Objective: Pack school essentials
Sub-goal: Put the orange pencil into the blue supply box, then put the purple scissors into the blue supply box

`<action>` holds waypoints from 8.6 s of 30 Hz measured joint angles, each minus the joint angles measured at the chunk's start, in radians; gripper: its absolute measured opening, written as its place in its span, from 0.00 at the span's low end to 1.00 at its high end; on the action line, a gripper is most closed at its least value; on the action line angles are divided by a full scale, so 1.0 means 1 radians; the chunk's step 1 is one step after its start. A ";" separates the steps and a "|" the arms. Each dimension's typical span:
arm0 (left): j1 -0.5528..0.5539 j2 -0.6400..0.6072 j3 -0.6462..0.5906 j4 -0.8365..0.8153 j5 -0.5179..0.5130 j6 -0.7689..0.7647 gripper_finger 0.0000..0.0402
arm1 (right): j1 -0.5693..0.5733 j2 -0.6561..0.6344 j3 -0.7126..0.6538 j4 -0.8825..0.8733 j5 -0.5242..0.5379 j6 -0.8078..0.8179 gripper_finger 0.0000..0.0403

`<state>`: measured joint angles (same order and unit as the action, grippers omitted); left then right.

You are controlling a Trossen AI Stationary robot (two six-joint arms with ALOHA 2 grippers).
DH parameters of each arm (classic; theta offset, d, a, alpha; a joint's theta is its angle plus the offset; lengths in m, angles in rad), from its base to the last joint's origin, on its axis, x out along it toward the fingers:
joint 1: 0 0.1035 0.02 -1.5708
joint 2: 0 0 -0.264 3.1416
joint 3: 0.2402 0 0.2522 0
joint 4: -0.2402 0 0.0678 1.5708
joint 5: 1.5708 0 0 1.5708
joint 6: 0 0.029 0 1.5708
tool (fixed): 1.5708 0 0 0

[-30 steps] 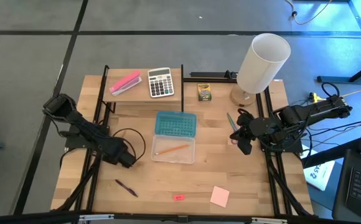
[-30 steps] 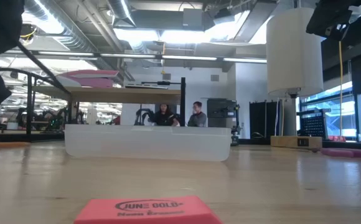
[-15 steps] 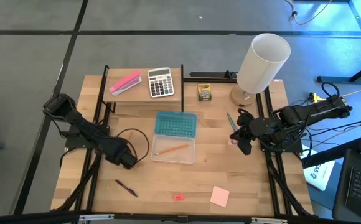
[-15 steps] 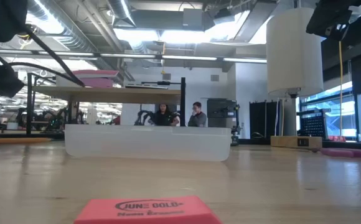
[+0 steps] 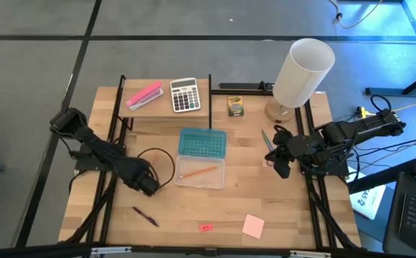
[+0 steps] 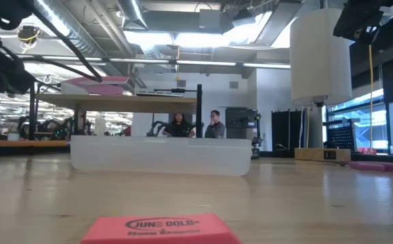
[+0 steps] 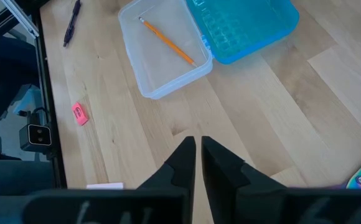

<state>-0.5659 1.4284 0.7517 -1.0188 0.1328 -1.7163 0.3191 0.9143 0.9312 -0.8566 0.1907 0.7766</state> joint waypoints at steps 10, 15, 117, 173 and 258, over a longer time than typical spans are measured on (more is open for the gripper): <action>0.000 0.000 0.124 -0.103 -0.064 0.072 0.02 | 0.000 0.000 0.000 0.000 0.000 0.000 0.07; 0.006 0.000 0.195 -0.127 -0.148 0.189 0.02 | 0.000 0.000 0.000 0.000 0.000 0.000 0.07; 0.367 0.238 0.264 0.341 -0.172 1.151 0.19 | 0.000 0.000 0.000 0.000 -0.008 -0.105 0.07; 0.264 -0.307 0.264 0.109 -0.463 0.881 0.19 | -0.041 0.218 0.122 -0.133 -0.072 0.191 0.01; 0.264 -0.307 0.264 0.114 -0.473 0.888 0.19 | -0.325 0.387 -0.411 0.166 -0.241 0.579 0.13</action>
<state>-0.3016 1.1217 1.0157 -0.9051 -0.3401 -0.8280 -0.0059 1.3014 0.5205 -0.6905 -0.0504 1.3558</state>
